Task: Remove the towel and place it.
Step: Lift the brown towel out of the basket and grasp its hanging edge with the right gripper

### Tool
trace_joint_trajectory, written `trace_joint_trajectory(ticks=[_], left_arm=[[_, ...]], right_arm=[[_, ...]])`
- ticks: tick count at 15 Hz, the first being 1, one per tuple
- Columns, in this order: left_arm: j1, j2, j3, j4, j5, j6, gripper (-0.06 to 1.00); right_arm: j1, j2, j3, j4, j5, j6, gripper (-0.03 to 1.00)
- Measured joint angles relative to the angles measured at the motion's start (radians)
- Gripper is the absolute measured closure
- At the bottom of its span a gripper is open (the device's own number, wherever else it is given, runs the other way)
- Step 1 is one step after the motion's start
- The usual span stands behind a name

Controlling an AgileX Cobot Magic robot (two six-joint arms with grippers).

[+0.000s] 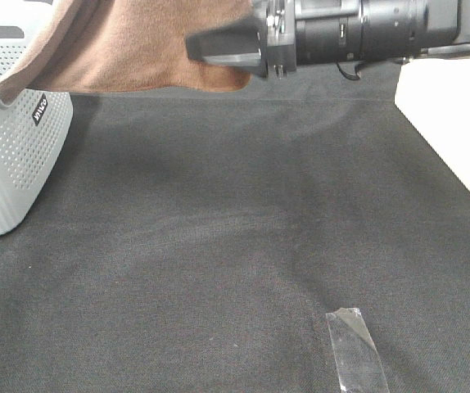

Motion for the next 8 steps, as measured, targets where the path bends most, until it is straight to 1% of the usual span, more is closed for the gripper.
trace_joint_trajectory(ticks=[3, 4, 5, 6, 8], left_arm=[[0.000, 0.000, 0.000, 0.029, 0.000, -0.013, 0.94], [0.000, 0.000, 0.000, 0.035, 0.000, -0.014, 0.94], [0.000, 0.000, 0.000, 0.037, 0.000, -0.017, 0.94], [0.000, 0.000, 0.000, 0.037, 0.003, -0.021, 0.94], [0.000, 0.000, 0.000, 0.037, 0.055, -0.025, 0.94]], right_arm=[[0.000, 0.000, 0.000, -0.016, -0.012, -0.009, 0.69], [0.000, 0.000, 0.000, -0.028, -0.011, -0.009, 0.80], [0.000, 0.000, 0.000, -0.040, -0.011, -0.007, 0.94], [0.000, 0.000, 0.000, -0.042, -0.011, 0.000, 0.96], [0.000, 0.000, 0.000, -0.042, -0.017, 0.007, 0.96]])
